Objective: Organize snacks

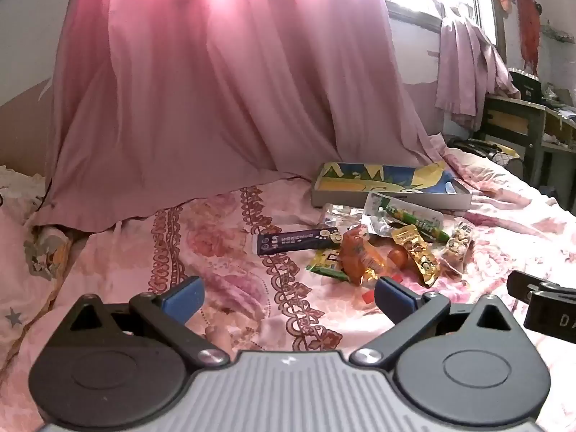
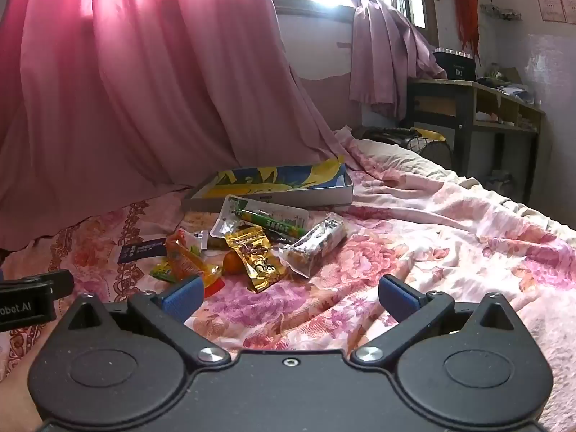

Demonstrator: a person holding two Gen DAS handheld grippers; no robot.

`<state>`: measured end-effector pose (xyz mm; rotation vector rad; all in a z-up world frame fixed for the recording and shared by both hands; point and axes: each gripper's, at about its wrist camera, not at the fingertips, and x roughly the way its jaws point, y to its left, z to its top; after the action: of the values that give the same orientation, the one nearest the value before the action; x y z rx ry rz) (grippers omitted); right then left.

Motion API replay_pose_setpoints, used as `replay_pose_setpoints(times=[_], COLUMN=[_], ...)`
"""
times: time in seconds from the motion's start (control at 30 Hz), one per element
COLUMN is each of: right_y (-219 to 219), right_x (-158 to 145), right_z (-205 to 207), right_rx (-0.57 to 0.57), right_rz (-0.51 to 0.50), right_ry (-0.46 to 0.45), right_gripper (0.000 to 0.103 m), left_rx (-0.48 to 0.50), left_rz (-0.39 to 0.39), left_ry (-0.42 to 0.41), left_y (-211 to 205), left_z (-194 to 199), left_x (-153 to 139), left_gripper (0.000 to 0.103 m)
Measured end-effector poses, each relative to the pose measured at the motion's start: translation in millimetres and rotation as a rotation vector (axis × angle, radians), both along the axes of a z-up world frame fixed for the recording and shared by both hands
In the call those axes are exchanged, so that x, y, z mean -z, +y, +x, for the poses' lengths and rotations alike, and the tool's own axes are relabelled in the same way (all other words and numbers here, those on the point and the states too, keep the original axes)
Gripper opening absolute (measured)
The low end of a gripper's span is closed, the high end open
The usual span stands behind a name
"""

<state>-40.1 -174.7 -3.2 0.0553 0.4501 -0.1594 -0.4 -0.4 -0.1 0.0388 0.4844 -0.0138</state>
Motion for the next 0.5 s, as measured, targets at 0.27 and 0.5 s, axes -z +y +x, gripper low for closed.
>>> replay_pose_setpoints(times=[0.27, 0.5], right_y=[0.0, 0.0], right_x=[0.5, 0.9], right_z=[0.6, 1.0], right_rx=[0.001, 0.001], right_rz=[0.0, 0.002], right_ry=[0.006, 0.008], right_gripper=[0.102, 0.103], left_rx=[-0.015, -0.005], left_rz=[0.002, -0.003], left_ry=[0.0, 0.0], left_y=[-3.3, -1.1], left_z=[-0.8, 1.0], left_x=[-1.3, 1.1], left_gripper=[0.103, 0.103])
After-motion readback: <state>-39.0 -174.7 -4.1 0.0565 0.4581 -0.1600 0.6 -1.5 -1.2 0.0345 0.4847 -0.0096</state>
